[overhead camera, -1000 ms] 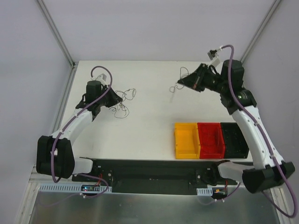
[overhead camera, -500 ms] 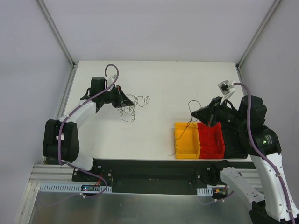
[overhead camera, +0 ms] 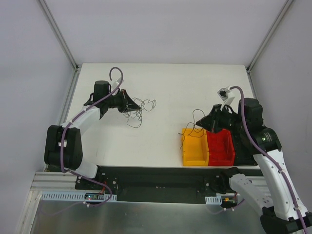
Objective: Untangle the cables
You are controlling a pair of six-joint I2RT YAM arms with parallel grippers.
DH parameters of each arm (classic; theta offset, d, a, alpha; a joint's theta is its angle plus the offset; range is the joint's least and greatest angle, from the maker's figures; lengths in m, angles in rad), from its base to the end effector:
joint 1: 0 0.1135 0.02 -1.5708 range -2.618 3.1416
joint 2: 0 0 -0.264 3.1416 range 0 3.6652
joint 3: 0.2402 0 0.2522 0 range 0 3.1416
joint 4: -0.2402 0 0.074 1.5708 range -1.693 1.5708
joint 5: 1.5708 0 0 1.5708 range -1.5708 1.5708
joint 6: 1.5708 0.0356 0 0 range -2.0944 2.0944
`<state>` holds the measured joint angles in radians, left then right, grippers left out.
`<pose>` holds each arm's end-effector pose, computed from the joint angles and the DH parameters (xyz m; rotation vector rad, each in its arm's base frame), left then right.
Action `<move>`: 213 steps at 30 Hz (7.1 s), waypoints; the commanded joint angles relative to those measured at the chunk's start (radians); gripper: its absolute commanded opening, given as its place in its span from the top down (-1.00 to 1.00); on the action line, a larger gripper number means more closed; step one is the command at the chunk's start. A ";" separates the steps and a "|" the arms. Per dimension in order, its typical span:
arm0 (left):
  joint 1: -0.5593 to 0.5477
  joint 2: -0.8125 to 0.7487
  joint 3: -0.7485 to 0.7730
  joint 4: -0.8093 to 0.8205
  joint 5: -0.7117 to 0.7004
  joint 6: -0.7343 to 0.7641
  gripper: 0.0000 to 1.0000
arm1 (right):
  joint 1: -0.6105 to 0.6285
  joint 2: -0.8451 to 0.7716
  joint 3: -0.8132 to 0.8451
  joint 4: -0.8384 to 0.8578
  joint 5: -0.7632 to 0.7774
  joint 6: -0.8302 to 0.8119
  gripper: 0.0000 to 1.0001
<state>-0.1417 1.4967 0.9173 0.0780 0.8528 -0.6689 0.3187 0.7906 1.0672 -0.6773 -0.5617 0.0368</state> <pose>0.3167 -0.0723 0.2460 -0.0017 2.1685 -1.3632 0.1360 0.0648 0.3851 -0.6439 1.8813 0.7833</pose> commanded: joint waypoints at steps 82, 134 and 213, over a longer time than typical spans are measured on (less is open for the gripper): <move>-0.087 -0.245 0.002 0.068 0.063 0.172 1.00 | 0.258 0.499 -0.066 0.887 0.222 0.446 -0.42; -0.209 -0.311 0.028 0.103 -0.076 0.150 -0.83 | 0.405 0.427 0.059 0.785 0.366 0.189 0.99; -0.263 -0.510 0.278 -0.049 -0.458 0.333 1.00 | 0.665 0.725 -0.030 1.219 0.052 0.219 0.66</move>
<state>-0.4000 0.9947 1.1023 -0.0032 0.4503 -0.3985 0.9703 1.5009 1.1233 0.3828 -0.4541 0.1593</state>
